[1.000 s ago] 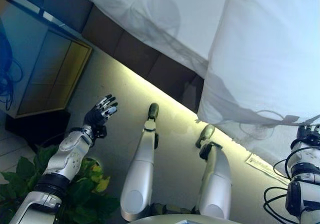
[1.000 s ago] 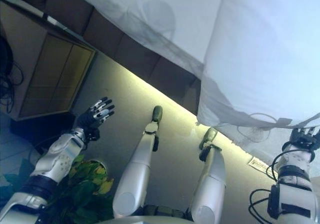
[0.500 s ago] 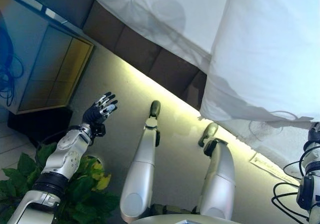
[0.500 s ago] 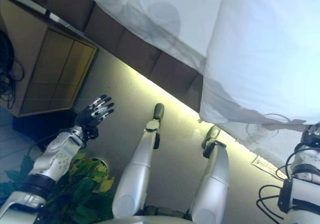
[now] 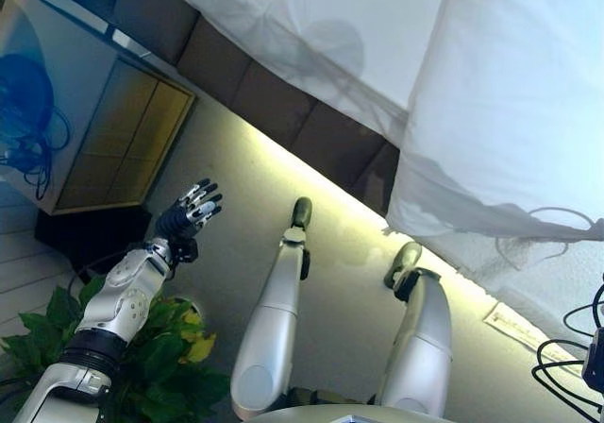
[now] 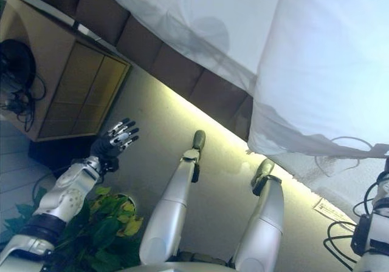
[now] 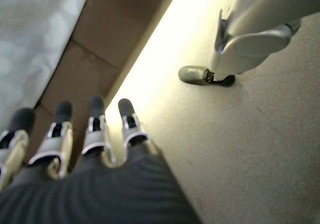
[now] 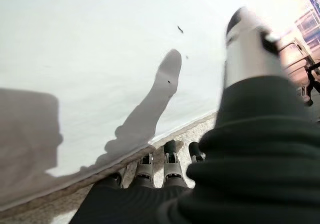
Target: Make the bed neatly
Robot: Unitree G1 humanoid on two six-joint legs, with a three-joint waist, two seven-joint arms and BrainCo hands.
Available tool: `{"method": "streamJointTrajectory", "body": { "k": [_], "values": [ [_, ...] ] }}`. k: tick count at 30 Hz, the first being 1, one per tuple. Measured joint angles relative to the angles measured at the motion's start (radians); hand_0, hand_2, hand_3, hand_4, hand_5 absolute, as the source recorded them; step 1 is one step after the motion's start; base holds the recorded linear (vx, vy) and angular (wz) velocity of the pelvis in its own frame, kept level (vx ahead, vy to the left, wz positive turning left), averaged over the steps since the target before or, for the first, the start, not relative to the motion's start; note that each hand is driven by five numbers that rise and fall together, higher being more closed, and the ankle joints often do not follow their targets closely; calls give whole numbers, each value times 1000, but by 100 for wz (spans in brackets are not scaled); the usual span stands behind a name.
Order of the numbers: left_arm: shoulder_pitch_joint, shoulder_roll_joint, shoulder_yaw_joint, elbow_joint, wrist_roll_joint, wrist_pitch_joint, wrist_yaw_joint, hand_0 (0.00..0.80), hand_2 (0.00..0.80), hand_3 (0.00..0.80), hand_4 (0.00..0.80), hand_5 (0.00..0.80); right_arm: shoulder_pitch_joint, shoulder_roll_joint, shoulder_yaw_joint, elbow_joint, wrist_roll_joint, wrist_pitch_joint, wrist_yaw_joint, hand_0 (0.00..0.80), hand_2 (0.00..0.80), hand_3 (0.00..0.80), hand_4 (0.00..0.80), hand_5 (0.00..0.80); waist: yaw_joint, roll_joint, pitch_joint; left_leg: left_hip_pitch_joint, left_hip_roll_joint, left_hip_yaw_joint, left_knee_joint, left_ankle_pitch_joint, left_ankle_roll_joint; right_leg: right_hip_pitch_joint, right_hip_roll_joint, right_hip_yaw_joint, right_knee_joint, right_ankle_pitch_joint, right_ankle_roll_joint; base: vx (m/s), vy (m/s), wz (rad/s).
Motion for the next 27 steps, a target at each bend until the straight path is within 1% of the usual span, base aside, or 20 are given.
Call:
{"method": "streamJointTrajectory", "body": {
  "k": [11, 15, 17, 20, 22, 23, 25, 27],
  "values": [
    [0, 1, 0, 3, -1, 2, -22, 0, 0, 0, 0, 0, -53, -32, 0, -3, -10, 3, 12, 800, 800, 800, 800, 800, 3, 1, -1, -2, -3, -1, 3, 3, 4, 0, -5, -5, 10, -3, -1, 7, 9, 1],
    [0, 1, -1, 1, -1, 1, -23, 0, 0, 0, 0, 0, -38, -31, 0, -2, 4, 20, 32, 800, 800, 800, 800, 800, -1, 6, -3, -1, -1, 6, -1, 8, 10, 8, -13, -15, 15, -6, 0, 9, 37, 10],
    [-1, 1, -1, 0, -1, 0, -20, 0, 0, 0, 0, 0, -10, -26, 0, -3, 6, 24, 58, 800, 800, 800, 800, 800, -2, 10, -6, 12, 5, 17, -5, 10, 13, 31, -19, -26, 13, -9, 4, 44, 21, 18],
    [-1, -14, -1, -1, -1, 1, -3, 0, 0, 0, 0, 0, 38, 25, 2, -19, -20, 22, 90, 800, 800, 800, 800, 800, -3, 8, -8, 84, 10, 25, -29, 12, 18, 116, -20, -36, -18, -12, 10, 56, 6, 15],
    [4, -24, -1, -6, -1, 9, 13, 0, 0, 0, 0, 0, 73, 73, 16, -49, -67, 14, 102, 800, 800, 800, 800, 800, -2, -4, -40, 118, 12, 25, -58, 14, 19, 156, -19, -49, -47, -15, 9, -10, -17, 10],
    [6, -27, -1, -8, 1, 15, 21, 0, 0, 0, 0, 0, 88, 99, 31, -74, -95, 6, 102, 800, 800, 800, 800, 800, -3, -14, -65, 129, 14, 26, -73, 18, 20, 169, -18, -58, -59, -13, 11, 2, -30, 9],
    [6, -48, -1, -8, 8, 20, 51, 0, 0, 0, 0, 0, 129, 171, 62, -160, -163, -35, 96, 800, 800, 800, 800, 800, -8, -32, -75, 192, 21, 25, -103, 22, 21, 239, -10, -73, -96, -8, 21, 69, -24, 2],
    [5, -71, -21, -8, 15, 21, 69, 0, 0, 0, 0, 0, 159, 235, 122, -229, -223, -59, 81, 800, 800, 800, 800, 800, -10, -61, -99, 248, 28, 26, -134, 21, 20, 294, 4, -77, -136, -4, 25, 70, -23, -6]
  ]
}}
